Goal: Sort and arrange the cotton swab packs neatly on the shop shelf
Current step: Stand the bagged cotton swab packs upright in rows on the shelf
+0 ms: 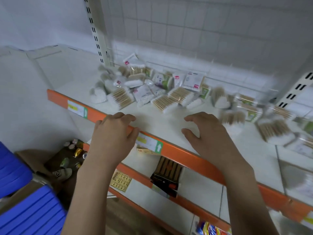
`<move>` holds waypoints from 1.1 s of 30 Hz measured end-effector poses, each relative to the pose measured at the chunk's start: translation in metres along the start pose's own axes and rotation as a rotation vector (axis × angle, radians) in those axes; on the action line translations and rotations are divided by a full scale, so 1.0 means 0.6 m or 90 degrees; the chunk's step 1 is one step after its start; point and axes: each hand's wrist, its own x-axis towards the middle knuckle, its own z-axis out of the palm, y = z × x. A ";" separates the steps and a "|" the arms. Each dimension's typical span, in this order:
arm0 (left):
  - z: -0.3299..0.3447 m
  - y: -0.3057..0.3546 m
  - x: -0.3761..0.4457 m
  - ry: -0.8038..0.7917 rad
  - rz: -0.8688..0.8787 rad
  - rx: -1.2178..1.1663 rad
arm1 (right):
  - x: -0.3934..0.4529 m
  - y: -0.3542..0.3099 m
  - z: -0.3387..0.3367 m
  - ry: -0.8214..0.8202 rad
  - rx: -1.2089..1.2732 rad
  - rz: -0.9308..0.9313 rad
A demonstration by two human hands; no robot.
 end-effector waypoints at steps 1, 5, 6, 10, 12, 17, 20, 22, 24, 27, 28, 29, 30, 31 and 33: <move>0.000 -0.011 0.004 -0.004 0.001 -0.008 | 0.005 -0.010 0.006 -0.008 -0.009 0.002; 0.017 -0.035 0.010 -0.044 0.018 -0.042 | 0.019 -0.028 0.024 -0.032 -0.029 0.020; 0.024 -0.037 0.013 -0.057 0.019 -0.046 | 0.023 -0.028 0.027 -0.032 -0.033 0.025; 0.047 -0.033 0.038 -0.085 0.020 -0.057 | 0.033 -0.007 0.033 -0.028 -0.029 0.047; 0.056 -0.021 0.057 -0.086 0.025 -0.065 | 0.037 0.013 0.034 -0.024 -0.025 0.063; 0.067 0.019 0.103 -0.082 0.050 -0.059 | 0.052 0.071 0.025 0.000 -0.009 0.110; 0.071 0.035 0.126 -0.061 0.065 -0.061 | 0.063 0.097 0.020 0.011 -0.001 0.131; 0.077 0.042 0.136 -0.058 0.078 -0.063 | 0.074 0.110 0.016 0.016 -0.004 0.141; 0.081 0.046 0.146 -0.064 0.090 -0.058 | 0.086 0.117 0.012 0.018 -0.009 0.150; 0.084 0.046 0.168 -0.073 0.101 -0.059 | 0.106 0.120 0.013 0.021 -0.010 0.166; 0.084 0.045 0.176 -0.074 0.108 -0.059 | 0.113 0.119 0.015 0.020 -0.014 0.171; 0.083 0.044 0.184 -0.074 0.118 -0.057 | 0.121 0.118 0.018 0.019 -0.021 0.175; 0.082 0.042 0.192 -0.075 0.127 -0.058 | 0.130 0.117 0.019 0.018 -0.029 0.180; 0.081 0.039 0.200 -0.078 0.135 -0.063 | 0.139 0.115 0.020 0.017 -0.036 0.187; 0.079 0.033 0.217 -0.085 0.145 -0.068 | 0.159 0.112 0.019 0.019 -0.042 0.197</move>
